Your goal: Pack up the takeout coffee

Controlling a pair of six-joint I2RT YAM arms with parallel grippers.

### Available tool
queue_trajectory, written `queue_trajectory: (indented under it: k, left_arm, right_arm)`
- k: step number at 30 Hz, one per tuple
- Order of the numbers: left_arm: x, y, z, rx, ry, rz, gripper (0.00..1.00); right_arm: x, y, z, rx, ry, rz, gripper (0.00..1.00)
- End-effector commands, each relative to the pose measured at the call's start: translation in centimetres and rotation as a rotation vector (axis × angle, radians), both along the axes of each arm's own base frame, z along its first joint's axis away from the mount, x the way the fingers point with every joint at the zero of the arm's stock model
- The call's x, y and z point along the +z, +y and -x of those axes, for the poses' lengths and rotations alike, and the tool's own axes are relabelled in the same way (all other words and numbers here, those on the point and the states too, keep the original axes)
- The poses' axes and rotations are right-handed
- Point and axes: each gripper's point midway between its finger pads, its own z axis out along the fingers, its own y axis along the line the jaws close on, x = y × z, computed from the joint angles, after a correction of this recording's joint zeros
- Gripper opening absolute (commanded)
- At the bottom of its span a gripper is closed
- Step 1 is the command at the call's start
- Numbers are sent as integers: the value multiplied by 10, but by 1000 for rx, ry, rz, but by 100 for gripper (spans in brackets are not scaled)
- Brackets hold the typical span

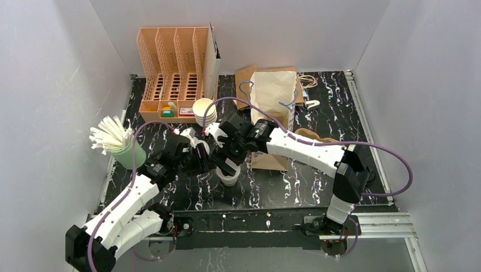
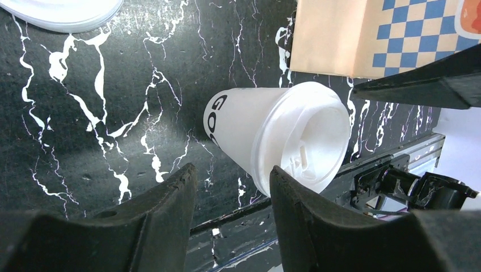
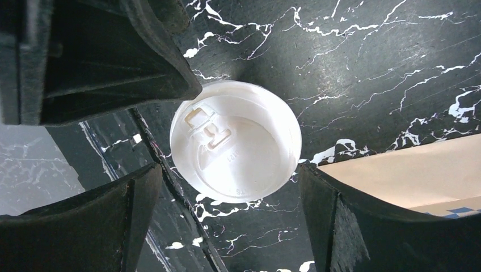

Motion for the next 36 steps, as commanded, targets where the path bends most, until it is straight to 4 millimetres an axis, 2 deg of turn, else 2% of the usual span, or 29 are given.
queue_trajectory:
  k: [1, 10, 19, 28, 32, 36]
  left_arm:
    - [1, -2, 0, -9, 3, 11, 48]
    - [-3, -3, 0, -17, 11, 7, 48]
    - [-9, -6, 2, -25, 26, 20, 47]
    - [-11, -4, 3, -25, 25, 10, 47]
    - [-11, -4, 3, -25, 28, 12, 46]
    - [-10, -7, 4, -30, 28, 36, 46]
  right_arm:
    - [1, 6, 0, 7, -6, 4, 98]
    - [-1, 10, 6, 25, 0, 10, 98]
    - [-8, 8, 6, 24, -144, 103, 98]
    - [-7, 11, 6, 27, -189, 109, 98]
    - [-8, 11, 7, 33, -187, 110, 92]
    - [-12, 10, 10, 43, -171, 116, 91]
